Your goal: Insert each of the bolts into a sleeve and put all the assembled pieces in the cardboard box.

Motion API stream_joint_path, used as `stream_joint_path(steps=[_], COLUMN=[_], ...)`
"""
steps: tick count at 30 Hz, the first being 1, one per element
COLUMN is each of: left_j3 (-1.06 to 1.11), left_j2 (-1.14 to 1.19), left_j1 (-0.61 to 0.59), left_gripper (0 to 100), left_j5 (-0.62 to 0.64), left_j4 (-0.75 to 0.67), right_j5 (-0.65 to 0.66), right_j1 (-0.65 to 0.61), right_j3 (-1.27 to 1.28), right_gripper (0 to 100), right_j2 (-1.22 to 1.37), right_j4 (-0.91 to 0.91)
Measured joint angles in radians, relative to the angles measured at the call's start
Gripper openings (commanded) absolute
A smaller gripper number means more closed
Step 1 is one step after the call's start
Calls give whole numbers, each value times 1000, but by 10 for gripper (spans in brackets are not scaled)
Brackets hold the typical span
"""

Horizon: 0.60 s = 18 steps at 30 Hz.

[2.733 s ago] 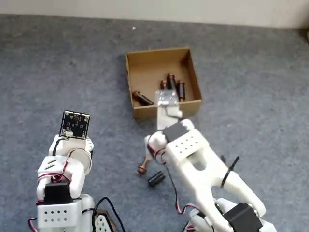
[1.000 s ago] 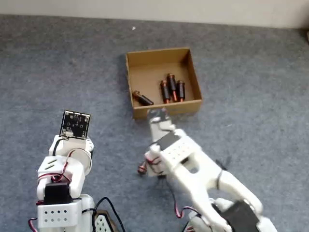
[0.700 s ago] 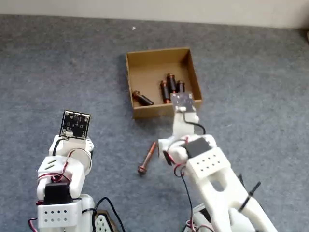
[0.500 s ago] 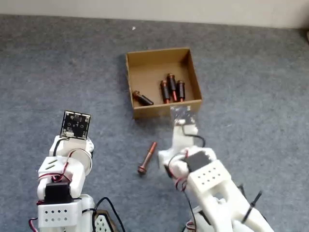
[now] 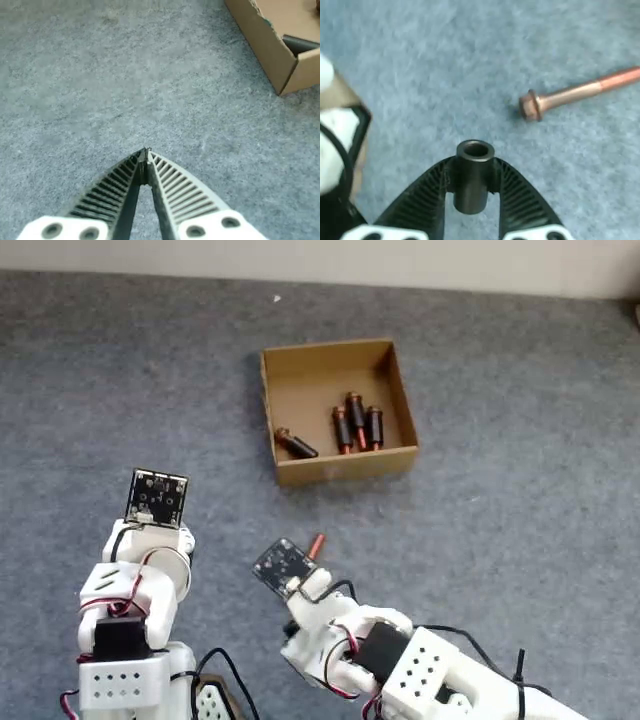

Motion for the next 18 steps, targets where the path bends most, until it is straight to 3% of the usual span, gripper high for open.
stream_joint_path(steps=[5,18], left_j3=[0,0], left_j2=[0,0], left_j1=[0,0], left_gripper=[7,7], left_j5=[0,0], left_j4=[-5,-6], right_j5=[77,199], right_j1=[-18,-60], right_j3=[0,52], right_gripper=[5,5], right_j2=[-6,-6], right_j4=[129,95])
